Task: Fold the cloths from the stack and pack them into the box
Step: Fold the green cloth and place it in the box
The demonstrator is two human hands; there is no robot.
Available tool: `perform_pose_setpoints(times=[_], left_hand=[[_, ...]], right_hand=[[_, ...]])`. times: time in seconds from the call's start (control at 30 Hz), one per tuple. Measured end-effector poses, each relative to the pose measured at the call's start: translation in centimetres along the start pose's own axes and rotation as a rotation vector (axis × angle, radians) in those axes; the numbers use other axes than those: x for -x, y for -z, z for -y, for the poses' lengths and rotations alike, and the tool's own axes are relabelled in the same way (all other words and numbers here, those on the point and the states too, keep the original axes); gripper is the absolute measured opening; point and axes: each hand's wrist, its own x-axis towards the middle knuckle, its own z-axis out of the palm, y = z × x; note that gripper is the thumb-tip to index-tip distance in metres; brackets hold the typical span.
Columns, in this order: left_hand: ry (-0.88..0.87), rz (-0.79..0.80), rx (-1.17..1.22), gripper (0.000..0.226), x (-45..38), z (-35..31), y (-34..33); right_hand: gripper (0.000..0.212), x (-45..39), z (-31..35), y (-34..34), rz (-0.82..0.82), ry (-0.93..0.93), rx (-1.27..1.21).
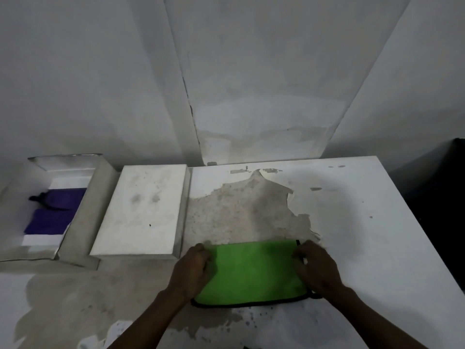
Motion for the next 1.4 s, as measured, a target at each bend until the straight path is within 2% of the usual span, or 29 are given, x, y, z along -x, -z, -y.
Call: perform_pose_setpoints(times=[0.07, 0.17, 0.23, 0.33, 0.57, 0.67, 0.8, 0.87, 0.93, 1.0, 1.1, 1.2, 1.27, 1.4], left_hand=[[-0.011, 0.026, -0.036, 0.045, -0.7, -0.2, 0.1], [0.025, 0.184, -0.141, 0.052, -1.2, 0.1, -0.2], [0.041, 0.226, -0.202, 0.056, -1.4, 0.4, -0.5], [0.038, 0.198, -0.197, 0.062, -1.2, 0.8, -0.8], [0.104, 0.077, -0.107, 0.072, -1.7, 1.2, -0.7], [0.126, 0.098, -0.144, 0.071, -2.5, 1.2, -0.3], [0.170, 0.150, -0.189, 0.040, -3.2, 0.8, 1.0], [0.200, 0.113, -0.073, 0.031, -3.5, 0.7, 1.6], [0.266, -0.001, 0.165, 0.022, -4.0, 0.7, 2.2], [0.378, -0.085, 0.349, 0.013, -4.3, 0.5, 2.6], [0.552, -0.073, 0.623, 0.024, -4.3, 0.6, 2.2], [0.662, -0.041, 0.629, 0.033, -4.1, 1.4, 1.0], [0.718, -0.031, 0.664, 0.033, -3.9, 1.1, 0.8], [0.677, -0.025, 0.706, 0.030, -3.7, -0.1, 1.2]], right_hand=[[0.019, -1.0, 0.5, -0.5, -0.027, 0.067, 0.064], [0.022, -2.0, 0.3, -1.7, 0.102, 0.177, 0.225], [0.035, -2.3, -0.1, -2.2, 0.173, 0.171, 0.278], [0.049, -2.5, -0.4, -2.2, 0.232, 0.099, 0.253], [0.058, -3.3, -0.4, -1.6, 0.190, 0.018, 0.161], [0.053, -4.2, -0.3, -1.6, 0.212, -0.004, 0.214], [0.018, -5.0, 0.0, -1.7, 0.188, -0.022, 0.190], [0.009, -5.2, 0.0, -1.5, 0.152, -0.032, 0.091], [0.017, -5.5, 0.0, -1.1, 0.103, -0.084, -0.084], [0.015, -5.8, 0.3, -0.5, 0.051, -0.180, -0.242], [0.021, -5.5, 0.6, -0.3, 0.093, -0.378, -0.447], [0.017, -5.2, -0.1, -0.7, 0.158, -0.477, -0.391], [0.023, -5.0, 0.0, -0.6, 0.211, -0.533, -0.369], [0.014, -4.7, 0.4, -0.5, 0.225, -0.533, -0.479]])
